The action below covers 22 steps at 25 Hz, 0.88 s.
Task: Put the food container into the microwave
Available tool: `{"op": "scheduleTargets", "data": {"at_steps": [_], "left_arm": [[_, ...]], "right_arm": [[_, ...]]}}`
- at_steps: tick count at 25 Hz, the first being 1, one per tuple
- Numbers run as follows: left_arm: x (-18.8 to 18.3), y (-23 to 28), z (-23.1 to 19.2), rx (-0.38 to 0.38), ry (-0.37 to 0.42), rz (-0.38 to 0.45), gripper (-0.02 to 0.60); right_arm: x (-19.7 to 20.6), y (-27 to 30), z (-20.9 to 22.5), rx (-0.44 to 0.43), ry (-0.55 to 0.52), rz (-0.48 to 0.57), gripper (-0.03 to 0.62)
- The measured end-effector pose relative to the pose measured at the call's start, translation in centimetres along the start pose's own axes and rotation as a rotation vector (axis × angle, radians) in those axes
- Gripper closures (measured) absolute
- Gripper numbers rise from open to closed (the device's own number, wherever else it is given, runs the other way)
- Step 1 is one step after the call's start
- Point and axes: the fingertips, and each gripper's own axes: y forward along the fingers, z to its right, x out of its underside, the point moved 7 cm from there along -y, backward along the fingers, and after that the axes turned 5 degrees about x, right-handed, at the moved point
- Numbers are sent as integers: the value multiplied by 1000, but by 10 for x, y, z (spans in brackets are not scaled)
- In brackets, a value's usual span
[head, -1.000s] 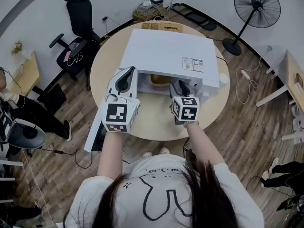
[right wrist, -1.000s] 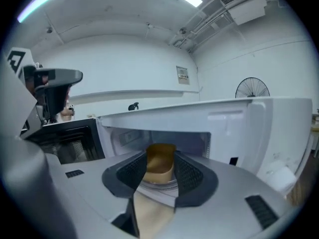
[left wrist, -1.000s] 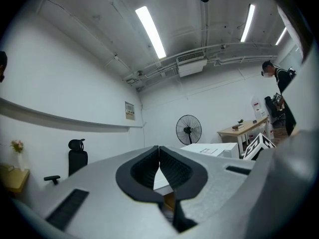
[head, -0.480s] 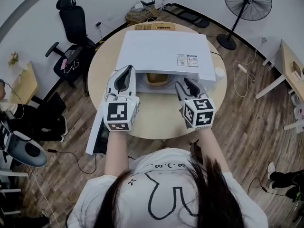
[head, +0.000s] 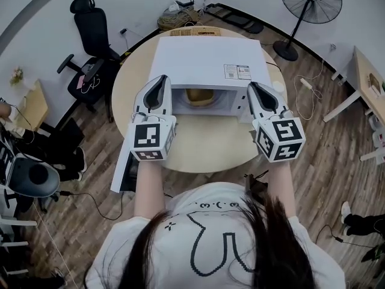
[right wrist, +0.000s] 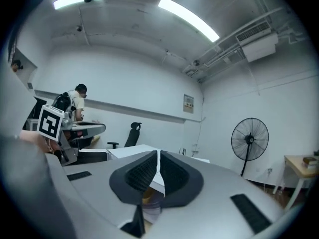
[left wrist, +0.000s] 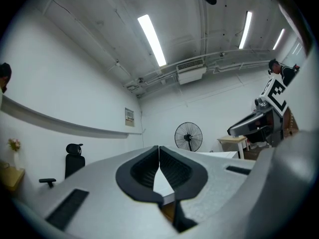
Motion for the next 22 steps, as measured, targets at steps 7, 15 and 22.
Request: {"op": "scheduleTargets", "data": {"at_steps": [7, 15, 22], "left_arm": [[-12, -5, -3, 2, 37, 7, 571], [-15, -8, -5, 16, 53, 6, 571], [-17, -12, -3, 30, 54, 8, 571]], "right_arm": [[-13, -13, 6, 39, -19, 20, 565], [-12, -16, 4, 62, -42, 17, 566], [-10, -18, -2, 74, -76, 7, 566]]}}
